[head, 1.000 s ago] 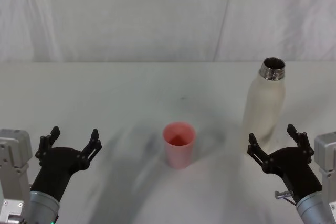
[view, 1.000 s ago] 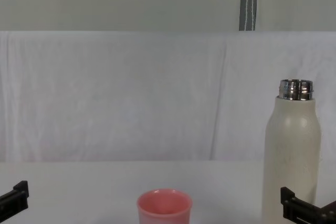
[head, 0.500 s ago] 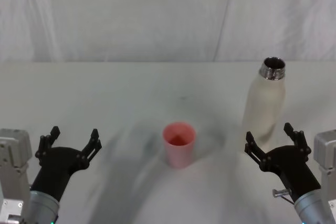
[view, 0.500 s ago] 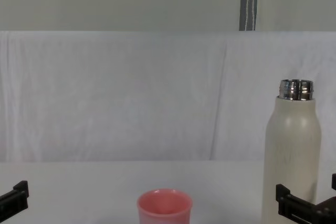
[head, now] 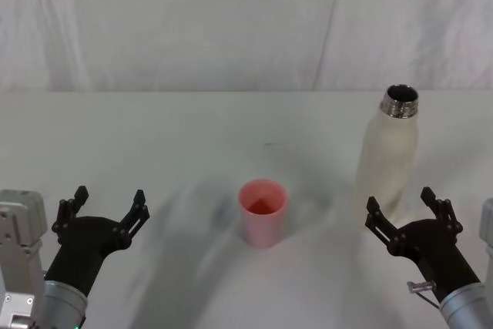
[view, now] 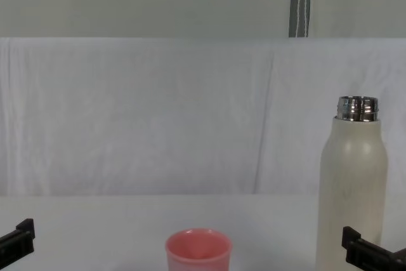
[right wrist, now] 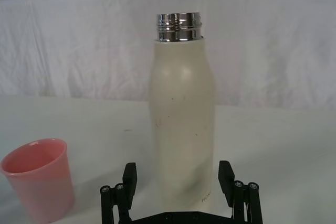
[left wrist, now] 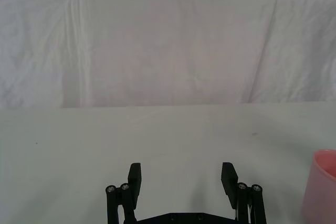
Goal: Grasp the thermos with one hand and pour water into the cup lid.
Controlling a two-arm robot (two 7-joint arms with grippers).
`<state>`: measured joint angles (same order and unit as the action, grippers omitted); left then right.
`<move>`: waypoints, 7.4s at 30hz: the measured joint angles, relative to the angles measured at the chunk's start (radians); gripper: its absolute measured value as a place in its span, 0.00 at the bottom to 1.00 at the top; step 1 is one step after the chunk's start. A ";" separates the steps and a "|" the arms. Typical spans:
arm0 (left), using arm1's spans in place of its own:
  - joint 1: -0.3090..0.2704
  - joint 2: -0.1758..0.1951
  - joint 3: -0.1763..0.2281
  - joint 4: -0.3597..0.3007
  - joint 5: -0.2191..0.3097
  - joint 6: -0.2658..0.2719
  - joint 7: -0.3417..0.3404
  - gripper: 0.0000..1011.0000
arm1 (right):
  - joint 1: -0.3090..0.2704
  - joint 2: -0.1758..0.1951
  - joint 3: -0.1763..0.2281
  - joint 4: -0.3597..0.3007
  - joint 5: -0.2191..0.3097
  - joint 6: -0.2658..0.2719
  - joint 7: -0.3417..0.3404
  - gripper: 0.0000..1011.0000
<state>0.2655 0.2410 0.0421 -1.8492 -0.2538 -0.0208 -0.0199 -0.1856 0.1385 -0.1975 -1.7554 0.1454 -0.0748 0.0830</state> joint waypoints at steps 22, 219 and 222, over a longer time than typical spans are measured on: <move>0.000 0.000 0.000 0.000 0.000 0.000 0.000 0.99 | 0.044 -0.002 0.045 0.061 0.014 0.008 0.070 0.99; 0.000 0.000 0.000 0.000 0.000 0.000 0.000 0.99 | 0.264 0.162 -0.080 0.127 -0.503 0.077 0.016 0.94; 0.000 0.000 0.000 0.000 0.000 0.000 0.000 0.99 | 0.264 0.167 -0.084 0.126 -0.534 0.079 0.012 0.94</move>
<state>0.2655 0.2410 0.0421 -1.8492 -0.2538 -0.0208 -0.0199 0.0783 0.3056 -0.2812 -1.6291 -0.3884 0.0043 0.0953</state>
